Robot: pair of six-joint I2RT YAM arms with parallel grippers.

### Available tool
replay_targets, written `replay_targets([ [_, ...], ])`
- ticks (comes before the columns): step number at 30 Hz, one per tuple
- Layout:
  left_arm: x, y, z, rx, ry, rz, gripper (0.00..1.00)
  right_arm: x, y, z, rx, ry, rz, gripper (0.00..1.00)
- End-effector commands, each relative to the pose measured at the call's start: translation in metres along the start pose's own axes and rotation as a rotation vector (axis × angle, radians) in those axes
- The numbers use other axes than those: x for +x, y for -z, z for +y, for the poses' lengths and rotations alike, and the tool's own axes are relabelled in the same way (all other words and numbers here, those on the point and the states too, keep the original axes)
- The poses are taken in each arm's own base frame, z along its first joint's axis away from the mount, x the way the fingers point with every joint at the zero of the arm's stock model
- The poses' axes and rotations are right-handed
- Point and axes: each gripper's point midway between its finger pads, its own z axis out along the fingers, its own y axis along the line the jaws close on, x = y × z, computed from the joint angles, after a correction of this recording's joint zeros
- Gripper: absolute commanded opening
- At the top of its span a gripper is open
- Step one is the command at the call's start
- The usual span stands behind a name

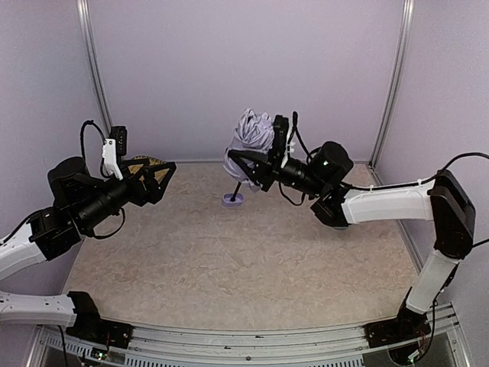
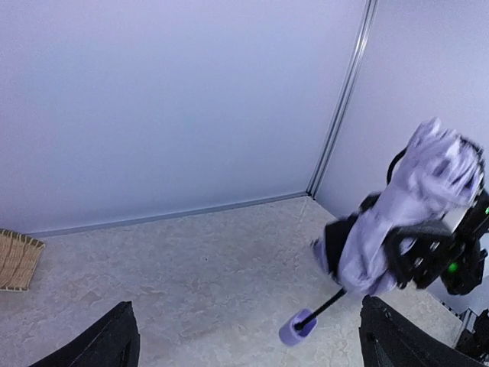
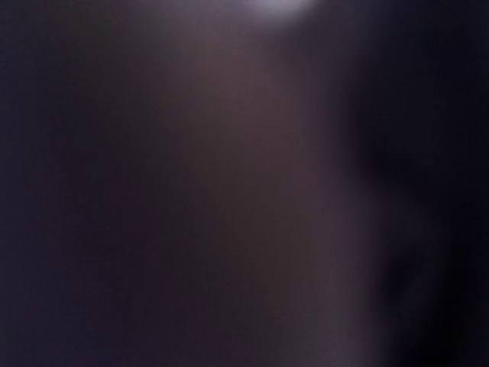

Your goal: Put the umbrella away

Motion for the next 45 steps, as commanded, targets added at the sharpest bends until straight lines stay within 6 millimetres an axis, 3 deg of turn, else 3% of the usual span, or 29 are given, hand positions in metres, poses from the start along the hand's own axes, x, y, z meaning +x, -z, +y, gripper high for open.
replay_targets([
  [1, 0.005, -0.005, 0.004, 0.004, -0.015, 0.020, 0.97, 0.192, 0.064, 0.019, 0.121, -0.182, 0.363, 0.00],
  [3, 0.008, -0.006, 0.007, -0.004, -0.017, 0.024, 0.97, 0.264, 0.107, 0.036, 0.170, -0.238, 0.541, 0.00],
  [5, 0.012, -0.008, 0.010, -0.004, -0.020, 0.030, 0.97, 0.307, 0.148, 0.053, 0.211, -0.330, 0.648, 0.00],
  [8, 0.014, -0.009, 0.013, -0.006, -0.027, 0.029, 0.97, 0.321, 0.171, 0.067, 0.233, -0.355, 0.699, 0.00],
  [10, 0.014, -0.010, 0.014, -0.005, -0.032, 0.031, 0.97, 0.316, 0.169, 0.065, 0.233, -0.310, 0.710, 0.00],
  [12, 0.015, -0.012, 0.014, 0.003, -0.038, 0.036, 0.97, 0.302, 0.154, 0.057, 0.220, -0.252, 0.711, 0.00],
  [16, 0.020, -0.013, 0.015, 0.001, -0.045, 0.053, 0.97, 0.252, 0.105, 0.043, 0.144, -0.159, 0.702, 0.02],
  [19, 0.023, -0.011, 0.017, -0.007, -0.044, 0.055, 0.97, 0.204, 0.081, 0.048, 0.056, -0.176, 0.684, 0.05],
  [25, 0.028, -0.009, 0.020, -0.012, -0.053, 0.063, 0.97, 0.156, 0.068, 0.056, -0.008, -0.309, 0.802, 0.14],
  [27, 0.031, -0.010, 0.021, -0.016, -0.057, 0.071, 0.97, 0.154, 0.078, 0.045, 0.076, -0.265, 0.883, 0.16],
  [33, 0.037, -0.010, 0.025, -0.028, -0.071, 0.080, 0.97, 0.155, 0.110, 0.002, 0.251, 0.099, 1.037, 0.17],
  [35, 0.041, -0.010, 0.028, -0.039, -0.073, 0.090, 0.97, 0.179, 0.124, -0.012, 0.291, 0.190, 1.149, 0.17],
  [37, 0.045, -0.011, 0.031, -0.047, -0.072, 0.099, 0.97, 0.207, 0.131, -0.013, 0.256, 0.205, 1.238, 0.16],
  [39, 0.050, -0.011, 0.033, -0.050, -0.072, 0.112, 0.97, 0.232, 0.125, 0.018, 0.062, 0.060, 1.269, 0.16],
  [41, 0.052, -0.012, 0.035, -0.055, -0.071, 0.124, 0.97, 0.237, 0.114, 0.064, -0.188, -0.179, 1.220, 0.20],
  [45, 0.054, -0.012, 0.037, -0.058, -0.071, 0.130, 0.97, 0.241, 0.116, 0.107, -0.407, -0.395, 1.192, 0.32],
])
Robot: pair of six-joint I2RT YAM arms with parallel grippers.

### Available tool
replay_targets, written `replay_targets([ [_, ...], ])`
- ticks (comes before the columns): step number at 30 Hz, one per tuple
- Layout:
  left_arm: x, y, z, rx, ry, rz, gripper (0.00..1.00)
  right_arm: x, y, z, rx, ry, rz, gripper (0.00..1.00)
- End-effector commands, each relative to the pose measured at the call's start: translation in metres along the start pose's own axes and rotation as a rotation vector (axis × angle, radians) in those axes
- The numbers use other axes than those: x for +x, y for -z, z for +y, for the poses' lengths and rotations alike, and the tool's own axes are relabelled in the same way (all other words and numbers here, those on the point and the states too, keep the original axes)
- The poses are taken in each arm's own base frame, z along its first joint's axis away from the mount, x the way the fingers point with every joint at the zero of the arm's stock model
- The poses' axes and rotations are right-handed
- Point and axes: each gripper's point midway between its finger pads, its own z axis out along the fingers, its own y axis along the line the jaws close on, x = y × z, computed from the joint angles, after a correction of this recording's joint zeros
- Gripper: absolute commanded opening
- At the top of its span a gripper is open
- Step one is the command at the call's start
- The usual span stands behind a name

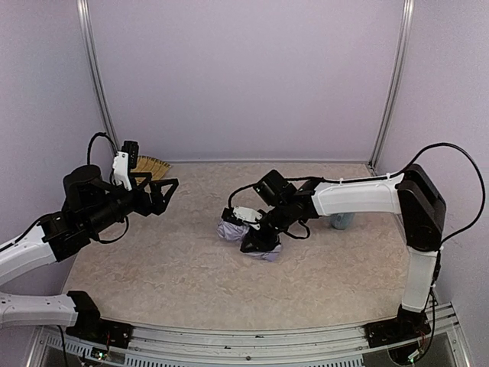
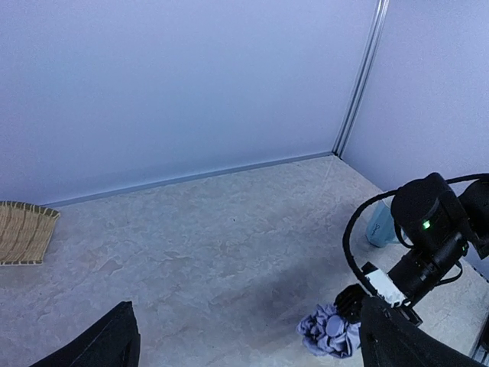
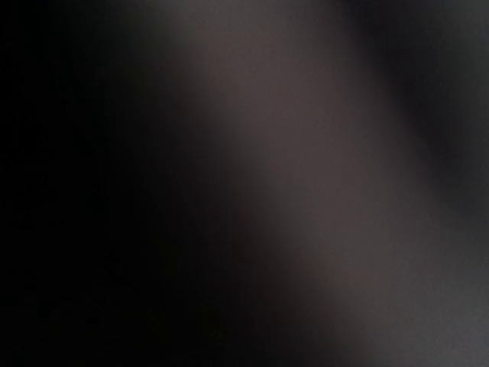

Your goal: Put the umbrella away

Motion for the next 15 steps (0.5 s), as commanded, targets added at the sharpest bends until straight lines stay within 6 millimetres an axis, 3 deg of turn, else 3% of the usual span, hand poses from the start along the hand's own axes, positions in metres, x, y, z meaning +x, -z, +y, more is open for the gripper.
replay_targets([
  [1, 0.005, -0.001, 0.003, 0.002, -0.013, 0.010, 0.97, -0.004, 0.009, 0.071, -0.445, 0.010, -0.041, 0.45],
  [3, 0.007, -0.003, 0.001, 0.012, -0.013, 0.016, 0.97, 0.011, -0.001, 0.076, -0.504, 0.004, -0.003, 0.57],
  [4, 0.008, -0.004, 0.000, 0.019, -0.015, 0.021, 0.97, 0.018, -0.011, 0.068, -0.483, -0.025, 0.038, 0.70],
  [5, 0.008, -0.005, 0.000, 0.024, -0.017, 0.026, 0.97, 0.029, -0.023, 0.057, -0.453, -0.065, 0.089, 0.93],
  [6, 0.008, -0.005, -0.001, 0.028, -0.017, 0.031, 0.97, 0.032, -0.029, 0.045, -0.420, -0.096, 0.113, 0.99],
  [10, 0.006, -0.004, -0.003, 0.039, -0.021, 0.032, 0.97, 0.021, -0.025, -0.005, -0.268, -0.143, 0.091, 1.00],
  [15, 0.005, 0.000, -0.002, 0.038, -0.023, 0.025, 0.97, -0.026, 0.021, -0.046, -0.017, -0.062, -0.051, 1.00],
])
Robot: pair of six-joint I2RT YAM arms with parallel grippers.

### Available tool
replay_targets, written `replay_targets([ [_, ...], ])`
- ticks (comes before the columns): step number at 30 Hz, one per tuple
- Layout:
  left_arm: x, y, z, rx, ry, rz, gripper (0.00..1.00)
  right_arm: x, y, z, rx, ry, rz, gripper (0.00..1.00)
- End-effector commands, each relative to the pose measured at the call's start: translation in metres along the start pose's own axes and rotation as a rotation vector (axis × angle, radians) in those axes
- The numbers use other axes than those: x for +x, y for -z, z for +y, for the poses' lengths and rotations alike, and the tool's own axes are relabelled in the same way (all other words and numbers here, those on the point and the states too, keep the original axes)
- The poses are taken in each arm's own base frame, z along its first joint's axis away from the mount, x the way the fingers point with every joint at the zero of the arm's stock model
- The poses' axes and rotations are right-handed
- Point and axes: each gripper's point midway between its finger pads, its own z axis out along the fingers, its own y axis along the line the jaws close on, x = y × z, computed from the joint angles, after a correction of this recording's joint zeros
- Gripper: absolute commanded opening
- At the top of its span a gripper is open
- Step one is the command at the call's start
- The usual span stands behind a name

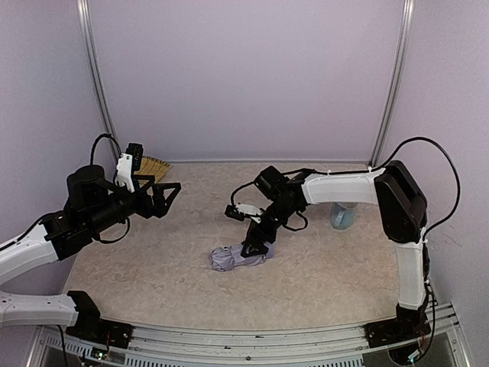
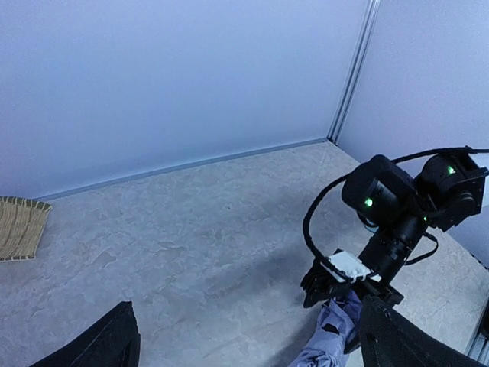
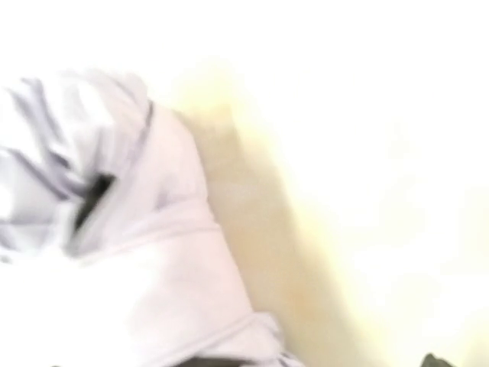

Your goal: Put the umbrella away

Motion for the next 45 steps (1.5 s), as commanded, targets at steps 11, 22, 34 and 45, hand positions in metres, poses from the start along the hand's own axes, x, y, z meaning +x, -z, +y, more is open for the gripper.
replay_targets([
  [11, -0.004, -0.004, 0.002, 0.003, 0.009, -0.003, 0.97, -0.099, 0.204, 0.017, 0.185, 0.025, -0.532, 1.00],
  [22, 0.018, -0.033, 0.080, -0.258, 0.091, 0.013, 0.99, 0.139, 0.444, -0.092, 1.212, -0.663, -0.895, 1.00],
  [34, 0.055, 0.005, 0.212, -0.738, 0.085, -0.169, 0.99, 0.278, 0.398, -0.068, 1.580, -0.796, -1.047, 1.00],
  [45, 0.064, 0.028, 0.249, -0.888, 0.049, -0.161, 0.99, 0.332, 0.382, -0.074, 1.730, -0.995, -1.062, 1.00],
])
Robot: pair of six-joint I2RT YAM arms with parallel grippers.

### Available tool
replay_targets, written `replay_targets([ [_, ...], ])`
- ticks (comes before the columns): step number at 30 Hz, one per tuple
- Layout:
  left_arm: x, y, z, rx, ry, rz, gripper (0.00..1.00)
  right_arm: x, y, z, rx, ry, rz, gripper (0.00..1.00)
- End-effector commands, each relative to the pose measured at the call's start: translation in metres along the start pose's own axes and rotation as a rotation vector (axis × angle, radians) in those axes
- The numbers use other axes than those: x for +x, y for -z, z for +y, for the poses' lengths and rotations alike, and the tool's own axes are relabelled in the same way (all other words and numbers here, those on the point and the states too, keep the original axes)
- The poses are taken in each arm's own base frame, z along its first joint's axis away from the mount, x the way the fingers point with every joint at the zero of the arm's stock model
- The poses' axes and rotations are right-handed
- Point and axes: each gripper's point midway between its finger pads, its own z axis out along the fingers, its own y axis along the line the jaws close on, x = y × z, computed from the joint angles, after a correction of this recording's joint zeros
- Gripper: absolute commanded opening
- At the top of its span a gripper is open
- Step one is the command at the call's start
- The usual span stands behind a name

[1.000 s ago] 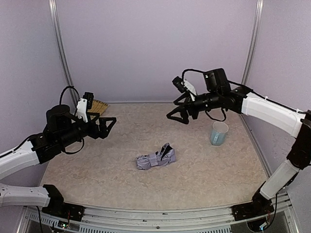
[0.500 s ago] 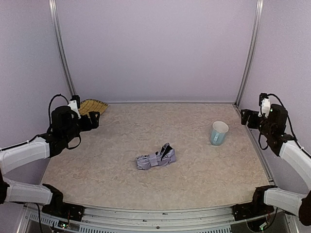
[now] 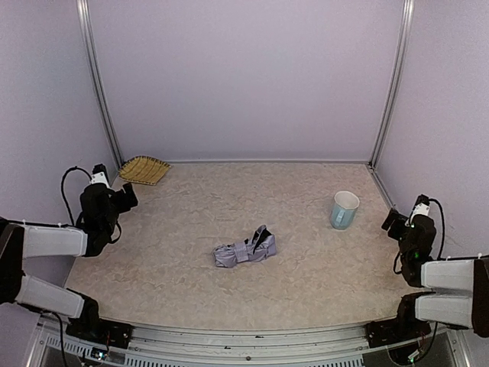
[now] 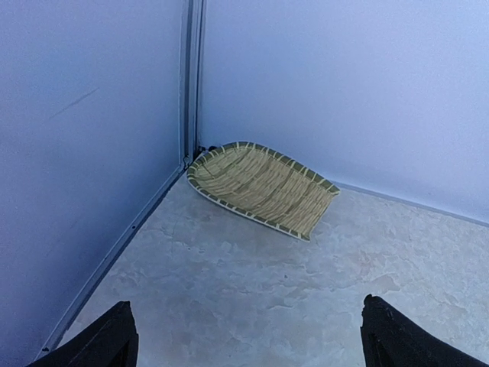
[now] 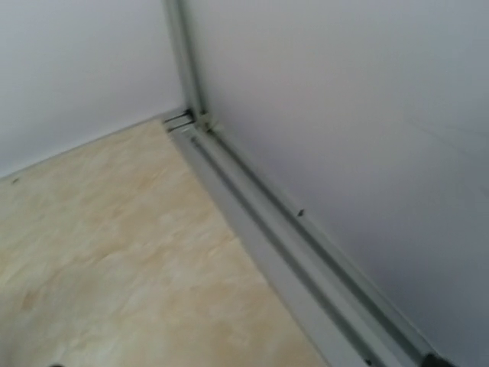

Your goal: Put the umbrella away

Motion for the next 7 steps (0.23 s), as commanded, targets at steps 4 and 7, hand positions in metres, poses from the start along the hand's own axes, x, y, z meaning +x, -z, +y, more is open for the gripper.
replay_targets([
  [4, 0.001, 0.012, 0.023, -0.073, -0.030, -0.056, 0.99, -0.020, -0.008, -0.013, 0.089, -0.076, -0.091, 1.00],
  [7, 0.010, 0.014, 0.024, -0.058, -0.030, -0.065, 0.99, -0.017, -0.012, -0.008, 0.069, -0.083, -0.070, 1.00],
])
